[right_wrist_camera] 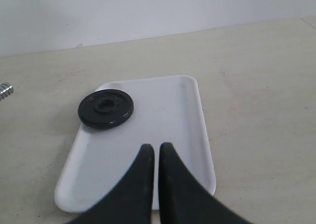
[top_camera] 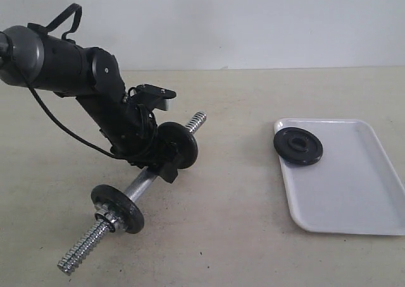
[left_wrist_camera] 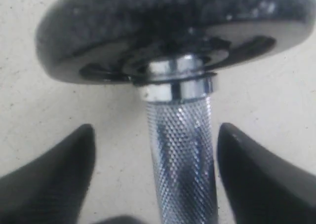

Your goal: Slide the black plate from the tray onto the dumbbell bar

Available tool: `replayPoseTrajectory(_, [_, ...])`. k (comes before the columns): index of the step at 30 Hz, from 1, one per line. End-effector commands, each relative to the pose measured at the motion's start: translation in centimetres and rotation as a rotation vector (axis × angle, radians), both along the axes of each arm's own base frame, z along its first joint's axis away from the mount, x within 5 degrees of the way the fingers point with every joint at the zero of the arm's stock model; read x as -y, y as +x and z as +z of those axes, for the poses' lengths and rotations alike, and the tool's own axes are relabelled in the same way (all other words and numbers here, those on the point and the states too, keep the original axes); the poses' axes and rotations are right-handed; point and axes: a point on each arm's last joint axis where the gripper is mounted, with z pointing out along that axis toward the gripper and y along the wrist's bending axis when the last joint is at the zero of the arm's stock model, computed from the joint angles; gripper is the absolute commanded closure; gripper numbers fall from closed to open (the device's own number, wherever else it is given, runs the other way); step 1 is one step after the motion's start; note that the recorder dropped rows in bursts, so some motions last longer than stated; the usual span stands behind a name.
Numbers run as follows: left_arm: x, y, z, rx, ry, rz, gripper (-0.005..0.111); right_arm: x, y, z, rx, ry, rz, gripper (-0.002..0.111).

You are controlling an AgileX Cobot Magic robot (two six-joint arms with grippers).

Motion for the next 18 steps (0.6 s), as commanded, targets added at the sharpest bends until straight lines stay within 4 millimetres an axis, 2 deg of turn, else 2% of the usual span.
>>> replayPoseTrajectory(1, [0.4, 0.1, -0.5, -0.008, -0.012, 0.019, 0.066, 0.0, 0.0, 0.1, 0.008, 0.000, -0.002, 0.109])
replayPoseTrajectory(5, [0.5, -0.1, -0.9, -0.038, -0.018, 0.027, 0.100, 0.0, 0.0, 0.1, 0.008, 0.000, -0.002, 0.109])
replayPoseTrajectory(11, [0.4, -0.2, -0.2, -0.025, -0.013, -0.012, 0.102, 0.0, 0.0, 0.1, 0.008, 0.000, -0.002, 0.109])
replayPoseTrajectory(18, [0.3, -0.3, 3.0, 0.094, -0.020, -0.160, 0.102, 0.0, 0.0, 0.0, 0.003, 0.000, -0.002, 0.109])
